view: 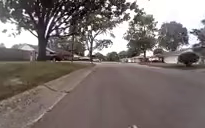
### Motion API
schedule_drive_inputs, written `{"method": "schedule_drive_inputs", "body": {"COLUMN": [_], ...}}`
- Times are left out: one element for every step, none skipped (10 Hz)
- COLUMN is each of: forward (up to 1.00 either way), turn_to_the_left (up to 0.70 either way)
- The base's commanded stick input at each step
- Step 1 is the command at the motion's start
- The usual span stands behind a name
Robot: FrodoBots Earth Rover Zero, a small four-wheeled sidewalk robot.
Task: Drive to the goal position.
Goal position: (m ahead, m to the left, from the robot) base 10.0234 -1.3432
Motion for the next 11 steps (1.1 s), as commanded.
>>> {"method": "schedule_drive_inputs", "body": {"forward": [1.00,1.00,1.00,1.00,1.00,1.00,1.00,1.00,1.00,1.00,1.00], "turn_to_the_left": [-0.19,-0.08,0.00,0.00,0.00,0.00,0.00,0.00,0.00,0.00,0.00]}}
